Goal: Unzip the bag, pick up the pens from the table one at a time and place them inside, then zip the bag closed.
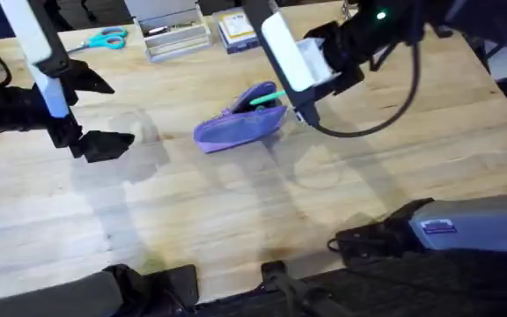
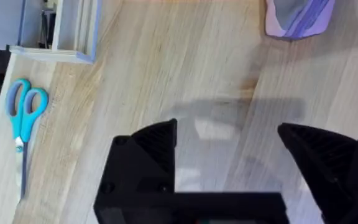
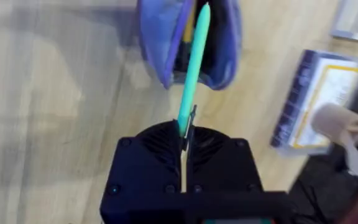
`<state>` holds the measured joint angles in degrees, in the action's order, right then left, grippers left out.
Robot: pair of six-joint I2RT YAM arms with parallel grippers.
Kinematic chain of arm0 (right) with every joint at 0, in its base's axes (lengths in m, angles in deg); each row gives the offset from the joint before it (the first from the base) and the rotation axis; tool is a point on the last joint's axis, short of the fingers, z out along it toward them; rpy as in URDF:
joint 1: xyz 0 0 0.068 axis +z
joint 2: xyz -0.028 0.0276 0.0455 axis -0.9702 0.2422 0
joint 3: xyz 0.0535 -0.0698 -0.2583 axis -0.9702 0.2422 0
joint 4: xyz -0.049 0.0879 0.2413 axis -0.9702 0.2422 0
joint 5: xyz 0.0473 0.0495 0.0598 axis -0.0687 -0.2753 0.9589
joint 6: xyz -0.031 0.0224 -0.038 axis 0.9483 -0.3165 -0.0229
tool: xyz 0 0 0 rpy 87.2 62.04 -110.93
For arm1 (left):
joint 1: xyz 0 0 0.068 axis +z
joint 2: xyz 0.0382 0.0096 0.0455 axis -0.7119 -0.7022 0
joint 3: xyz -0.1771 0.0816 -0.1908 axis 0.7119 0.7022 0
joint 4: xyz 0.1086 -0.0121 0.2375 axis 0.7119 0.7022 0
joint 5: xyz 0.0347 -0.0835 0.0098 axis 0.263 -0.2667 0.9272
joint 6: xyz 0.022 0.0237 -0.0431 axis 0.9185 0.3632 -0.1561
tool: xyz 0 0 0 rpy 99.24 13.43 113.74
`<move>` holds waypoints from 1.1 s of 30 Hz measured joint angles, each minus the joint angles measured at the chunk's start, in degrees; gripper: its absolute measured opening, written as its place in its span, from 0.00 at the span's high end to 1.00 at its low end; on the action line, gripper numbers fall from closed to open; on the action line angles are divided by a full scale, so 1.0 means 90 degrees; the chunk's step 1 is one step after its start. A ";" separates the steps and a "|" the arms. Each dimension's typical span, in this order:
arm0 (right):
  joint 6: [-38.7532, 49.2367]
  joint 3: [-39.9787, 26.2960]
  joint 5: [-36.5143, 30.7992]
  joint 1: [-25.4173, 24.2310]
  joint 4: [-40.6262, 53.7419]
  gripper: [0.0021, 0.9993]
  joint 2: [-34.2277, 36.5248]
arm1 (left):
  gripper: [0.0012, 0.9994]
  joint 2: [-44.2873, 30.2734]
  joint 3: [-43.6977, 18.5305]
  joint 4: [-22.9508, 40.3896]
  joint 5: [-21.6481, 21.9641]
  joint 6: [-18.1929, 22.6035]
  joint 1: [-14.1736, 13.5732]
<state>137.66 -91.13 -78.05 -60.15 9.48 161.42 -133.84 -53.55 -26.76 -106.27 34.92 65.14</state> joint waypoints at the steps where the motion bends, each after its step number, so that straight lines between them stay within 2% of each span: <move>1: 0.0026 0.0000 0.0001 -0.0002 -0.0002 0.97 0.0130 | 0.01 0.0000 0.0000 0.0002 0.0000 0.0000 0.0000; 8: 0.0321 0.0000 0.0001 -0.0056 -0.0150 0.97 0.0889 | 0.01 0.0000 0.0000 0.0002 -0.0002 0.0000 0.0000; 15: 0.0389 0.0002 0.0058 -0.0056 -0.0320 0.97 0.1112 | 0.01 0.0000 0.0000 0.0005 0.0000 0.0000 0.0000; 23: 0.0445 0.0002 0.0926 -0.0039 -0.0583 0.97 0.1112 | 0.01 0.0000 0.0000 0.0005 0.0000 0.0000 0.0000; 33: 0.0455 0.0000 0.1513 0.0114 -0.0791 0.97 0.1286 | 0.01 0.0000 0.0000 0.0005 -0.0051 0.0000 0.0000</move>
<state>141.75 -91.13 -64.43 -59.12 2.37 172.99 -133.84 -53.55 -26.71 -106.73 34.92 65.14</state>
